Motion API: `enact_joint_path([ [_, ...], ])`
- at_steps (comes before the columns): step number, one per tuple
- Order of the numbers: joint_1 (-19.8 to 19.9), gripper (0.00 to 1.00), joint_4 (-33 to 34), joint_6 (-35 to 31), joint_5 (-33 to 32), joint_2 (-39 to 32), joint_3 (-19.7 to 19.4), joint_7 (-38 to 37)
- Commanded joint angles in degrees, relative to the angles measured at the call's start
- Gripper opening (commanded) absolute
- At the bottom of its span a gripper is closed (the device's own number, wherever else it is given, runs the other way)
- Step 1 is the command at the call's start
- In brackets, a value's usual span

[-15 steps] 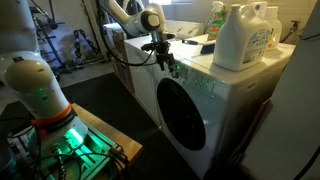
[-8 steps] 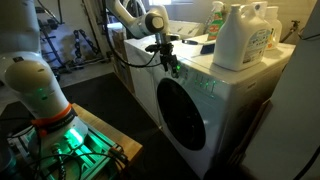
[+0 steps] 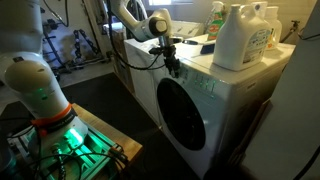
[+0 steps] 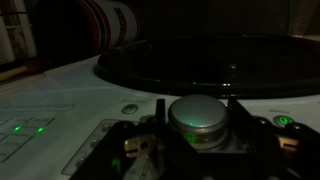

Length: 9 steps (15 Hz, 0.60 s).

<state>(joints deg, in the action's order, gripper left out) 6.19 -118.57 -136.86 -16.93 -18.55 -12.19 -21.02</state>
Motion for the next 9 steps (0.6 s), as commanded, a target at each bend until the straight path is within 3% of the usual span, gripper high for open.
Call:
enact_joint_path([
  [1,-0.6,0.34,0.5,-1.5,0.0,-1.2,-1.1,-1.5],
  [5,0.0,0.31,0.2,-1.8,1.5,-0.8,-0.8,-0.5],
  [9,2.0,0.31,-0.6,-3.1,7.0,-0.2,0.3,3.4],
])
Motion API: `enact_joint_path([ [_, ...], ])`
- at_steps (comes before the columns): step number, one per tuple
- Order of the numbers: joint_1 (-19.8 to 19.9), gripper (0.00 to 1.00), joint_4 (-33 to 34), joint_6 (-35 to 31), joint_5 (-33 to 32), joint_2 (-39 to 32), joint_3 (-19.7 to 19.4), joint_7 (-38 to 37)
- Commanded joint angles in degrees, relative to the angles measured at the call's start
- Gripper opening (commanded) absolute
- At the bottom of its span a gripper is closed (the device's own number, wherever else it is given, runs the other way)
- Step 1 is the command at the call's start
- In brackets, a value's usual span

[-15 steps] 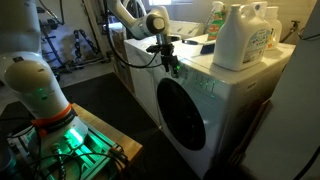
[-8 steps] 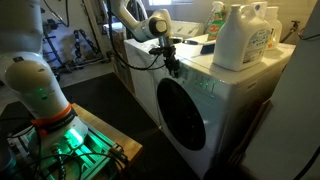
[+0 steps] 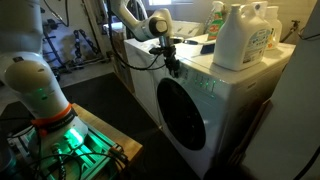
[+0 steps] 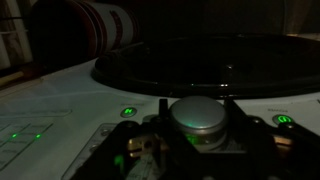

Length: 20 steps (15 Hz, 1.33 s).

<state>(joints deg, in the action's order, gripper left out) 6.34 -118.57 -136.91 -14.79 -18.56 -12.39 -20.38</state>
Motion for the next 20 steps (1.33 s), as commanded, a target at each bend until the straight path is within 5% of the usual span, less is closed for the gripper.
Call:
enact_joint_path([
  [1,2.7,0.31,-0.8,-3.3,7.3,0.1,0.9,4.8],
  [12,10.1,0.31,0.7,-0.2,31.3,-0.4,4.1,25.6],
  [20,13.7,0.31,2.5,3.6,41.9,-1.8,5.1,34.8],
])
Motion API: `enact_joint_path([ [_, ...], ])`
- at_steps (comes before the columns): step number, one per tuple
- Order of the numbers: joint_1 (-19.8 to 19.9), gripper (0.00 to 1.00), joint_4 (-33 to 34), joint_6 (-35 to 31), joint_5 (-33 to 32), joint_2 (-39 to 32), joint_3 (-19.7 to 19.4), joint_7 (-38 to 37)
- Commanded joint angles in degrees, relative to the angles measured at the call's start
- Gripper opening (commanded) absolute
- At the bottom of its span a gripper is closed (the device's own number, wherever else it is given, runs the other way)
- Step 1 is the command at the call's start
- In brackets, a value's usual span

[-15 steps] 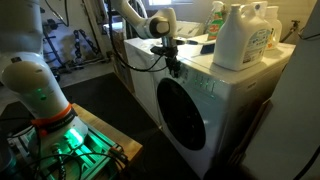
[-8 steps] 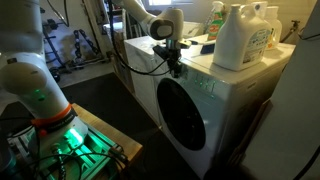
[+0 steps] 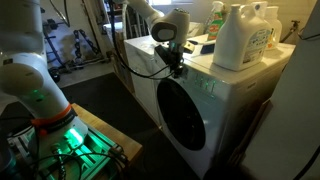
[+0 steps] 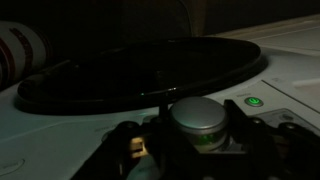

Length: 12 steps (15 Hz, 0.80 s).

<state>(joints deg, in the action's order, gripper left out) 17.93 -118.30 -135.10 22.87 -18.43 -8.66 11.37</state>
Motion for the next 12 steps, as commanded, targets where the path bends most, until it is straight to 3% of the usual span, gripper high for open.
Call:
enact_joint_path([
  [1,2.3,0.31,2.5,2.2,4.8,-2.2,1.3,3.5],
  [2,2.3,0.31,2.7,2.9,4.8,-2.3,1.1,3.3],
  [3,2.4,0.81,3.0,3.7,4.7,-2.3,1.0,3.7],
  [4,2.0,0.82,2.9,3.7,3.8,-1.9,0.6,2.8],
  [7,1.2,1.00,1.7,2.7,1.9,-0.2,0.1,2.3],
  [12,-1.3,1.00,-2.3,2.4,-8.2,5.5,-1.9,-1.0],
])
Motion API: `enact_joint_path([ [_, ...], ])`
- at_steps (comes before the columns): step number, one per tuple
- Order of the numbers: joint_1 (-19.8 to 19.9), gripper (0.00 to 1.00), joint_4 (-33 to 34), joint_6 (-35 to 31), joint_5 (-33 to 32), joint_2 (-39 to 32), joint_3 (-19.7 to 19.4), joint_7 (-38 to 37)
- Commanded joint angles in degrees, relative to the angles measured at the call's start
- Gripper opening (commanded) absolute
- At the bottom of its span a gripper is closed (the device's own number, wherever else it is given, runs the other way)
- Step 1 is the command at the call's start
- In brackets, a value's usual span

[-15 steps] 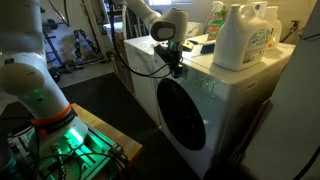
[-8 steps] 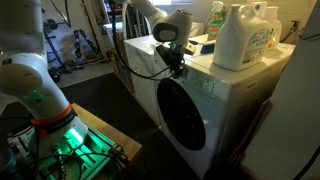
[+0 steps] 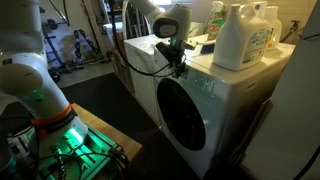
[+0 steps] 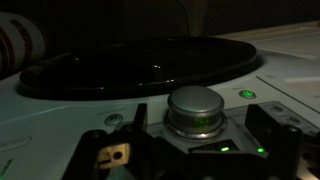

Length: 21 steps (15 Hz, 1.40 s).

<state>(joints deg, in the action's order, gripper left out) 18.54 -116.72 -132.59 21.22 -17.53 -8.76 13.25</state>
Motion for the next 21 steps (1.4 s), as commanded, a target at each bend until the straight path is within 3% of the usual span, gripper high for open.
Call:
enact_joint_path([
  [1,-2.6,1.00,-5.5,-0.8,-9.9,6.3,-2.3,-4.0],
  [4,-3.8,1.00,-10.3,-1.8,-17.0,12.5,-2.9,-5.5],
  [7,-4.5,1.00,-15.2,-0.9,-19.9,19.8,-2.6,-6.7],
  [10,-5.1,1.00,-19.0,2.2,-23.9,27.5,-2.1,-16.7],
  [15,-4.1,1.00,-28.1,-1.9,-29.1,42.4,1.7,-29.1],
  [21,-2.7,1.00,-39.2,-14.2,-34.2,56.3,7.0,-28.6],
])
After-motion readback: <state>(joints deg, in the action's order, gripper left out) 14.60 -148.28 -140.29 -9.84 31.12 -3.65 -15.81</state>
